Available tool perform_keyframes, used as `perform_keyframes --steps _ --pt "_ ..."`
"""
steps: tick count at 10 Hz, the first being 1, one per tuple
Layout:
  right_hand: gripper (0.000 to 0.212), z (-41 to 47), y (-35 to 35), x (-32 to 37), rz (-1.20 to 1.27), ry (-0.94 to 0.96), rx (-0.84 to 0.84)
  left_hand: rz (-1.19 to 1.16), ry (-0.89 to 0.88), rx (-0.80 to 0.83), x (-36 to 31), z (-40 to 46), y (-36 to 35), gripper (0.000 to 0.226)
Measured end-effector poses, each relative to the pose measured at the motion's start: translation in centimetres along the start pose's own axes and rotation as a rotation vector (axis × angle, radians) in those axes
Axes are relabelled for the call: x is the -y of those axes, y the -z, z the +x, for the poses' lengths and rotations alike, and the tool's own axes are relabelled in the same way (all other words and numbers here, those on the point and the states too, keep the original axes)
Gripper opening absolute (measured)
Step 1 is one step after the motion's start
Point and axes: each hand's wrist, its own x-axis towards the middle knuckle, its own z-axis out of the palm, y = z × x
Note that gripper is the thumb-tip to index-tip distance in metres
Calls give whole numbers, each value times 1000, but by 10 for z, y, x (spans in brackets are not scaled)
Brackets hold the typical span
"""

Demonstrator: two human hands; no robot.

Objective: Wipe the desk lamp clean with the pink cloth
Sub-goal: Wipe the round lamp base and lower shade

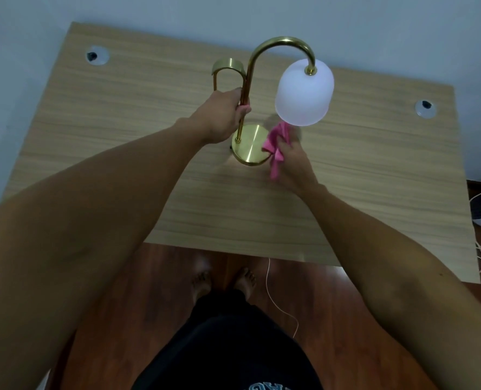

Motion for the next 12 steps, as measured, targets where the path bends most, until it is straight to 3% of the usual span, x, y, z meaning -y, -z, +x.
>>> perform_keyframes --steps 1,2,3,4,5,6,7,8,9,10,11,12 --pt "63 -3 -25 12 -122 -1 -137 -1 -7 0 1 -1 0 25" --pt "31 -9 -68 37 -131 -102 -12 4 -17 -9 2 -1 0 25" --pt "49 -22 -76 77 -90 -177 -28 8 -21 -9 2 -1 -1 25" --pt "55 -30 -77 98 -74 -110 -44 12 -23 -5 2 0 0 25" --pt "60 -29 -66 102 57 128 -111 9 -23 3 2 0 1 25" --pt "64 -20 -52 91 -92 196 -228 2 -21 0 3 0 0 24" --pt "42 -19 -47 68 -349 277 -224 6 -31 -4 2 0 0 24" --pt "59 -28 -38 38 -447 446 -214 3 -36 -2 2 -1 0 25" --pt "55 -36 -24 14 -399 467 -228 22 -38 -7 3 -1 1 25" --pt "44 -29 -22 -18 -410 164 -254 15 -39 -8 3 -2 1 25" --pt "41 -10 -21 -29 -251 25 -306 7 -35 -11 2 -2 0 25" --pt "20 -3 -14 -1 37 30 -346 -1 -27 -10 2 -1 1 25"
